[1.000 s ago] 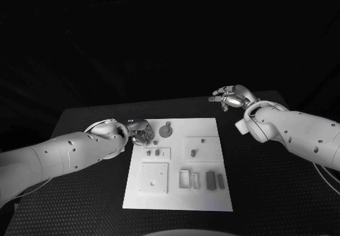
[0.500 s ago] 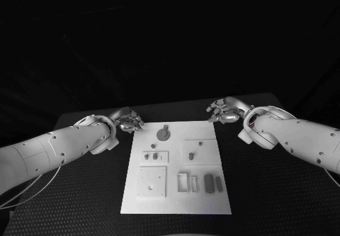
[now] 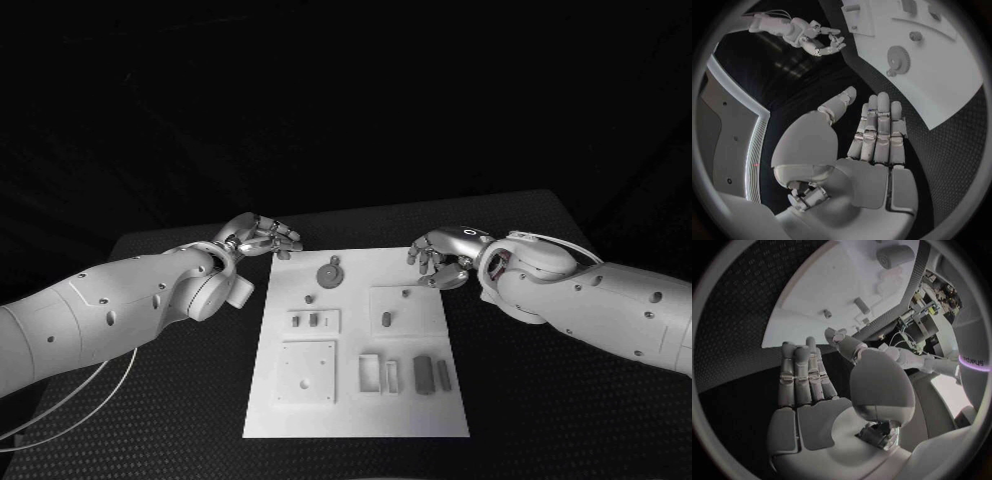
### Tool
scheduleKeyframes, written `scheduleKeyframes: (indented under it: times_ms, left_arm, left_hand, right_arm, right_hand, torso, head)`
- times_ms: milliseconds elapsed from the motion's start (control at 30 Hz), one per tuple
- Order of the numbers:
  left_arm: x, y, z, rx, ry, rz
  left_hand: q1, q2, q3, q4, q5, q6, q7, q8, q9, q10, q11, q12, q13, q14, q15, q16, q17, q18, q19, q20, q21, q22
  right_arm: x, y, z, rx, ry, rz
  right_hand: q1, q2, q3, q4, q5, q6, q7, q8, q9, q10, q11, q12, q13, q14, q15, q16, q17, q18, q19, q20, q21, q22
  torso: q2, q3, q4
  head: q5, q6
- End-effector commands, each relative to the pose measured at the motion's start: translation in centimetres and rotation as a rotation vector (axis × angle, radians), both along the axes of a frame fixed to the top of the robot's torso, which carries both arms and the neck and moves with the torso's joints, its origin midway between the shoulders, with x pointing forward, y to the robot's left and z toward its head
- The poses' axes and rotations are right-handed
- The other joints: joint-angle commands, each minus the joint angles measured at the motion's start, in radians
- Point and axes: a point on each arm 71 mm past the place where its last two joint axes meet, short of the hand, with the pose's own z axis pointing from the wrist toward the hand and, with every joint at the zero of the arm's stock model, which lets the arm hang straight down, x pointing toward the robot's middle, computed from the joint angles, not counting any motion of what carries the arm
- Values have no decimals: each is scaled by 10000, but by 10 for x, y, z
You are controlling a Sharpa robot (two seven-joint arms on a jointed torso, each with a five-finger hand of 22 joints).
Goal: Assemble the parts on the task board
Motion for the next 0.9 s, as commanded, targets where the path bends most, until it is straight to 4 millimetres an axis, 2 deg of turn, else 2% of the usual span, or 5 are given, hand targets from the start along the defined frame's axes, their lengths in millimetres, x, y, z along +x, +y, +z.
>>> scheduleKeyframes:
  times_ms: [33,233,433,900]
  left_arm:
    - [-2,-5,5,-1399,7,-6]
    - [-3,-11,5,-1716,59,-48]
    - [-4,-12,6,-1856,84,-31]
    - [-5,-15,6,-2056,182,-42]
  left_hand:
    - [-78,54,-87,14,-38,-73,-8,53,14,-101,-9,18,-40,-240,182,-518,-106,-72,-227,174,-211,-46]
    - [-35,123,-142,9,-5,-98,12,79,20,-118,2,33,-74,-323,324,-962,-110,9,-314,324,-351,-33]
    - [-33,148,-153,12,6,-107,31,81,20,-120,19,34,-81,-322,345,-1038,-96,26,-320,348,-376,-28]
    - [-65,191,-191,28,16,-158,56,71,10,-168,45,22,-107,-330,387,-1199,-53,47,-346,396,-439,-15]
  right_arm:
    - [-3,7,-5,-1486,-712,299]
    - [-8,16,-14,-1972,-787,485]
    - [-10,23,-19,-2123,-763,631]
    - [-11,34,-31,-2241,-661,775]
  right_hand:
    - [-6,-180,132,81,-117,669,2,40,11,161,-6,-142,-37,83,-17,46,-32,147,93,12,-74,145]
    - [3,-265,253,195,-209,800,-19,80,20,299,-22,-305,-74,113,-28,53,-63,147,124,2,-82,151]
    - [-41,-276,301,284,-204,890,-33,106,25,379,-29,-405,-94,128,-35,58,-80,147,139,-1,-86,155]
    - [-152,-225,378,443,-224,983,-67,111,17,442,-12,-622,-140,59,-19,31,-114,147,98,12,-137,150]
  torso:
    - [10,-4,7]
    - [9,-10,35]
    - [8,-10,15]
    - [6,-4,32]
  head:
    - [-2,-12]
    - [-22,-32]
    - [-3,-50]
    - [15,-105]
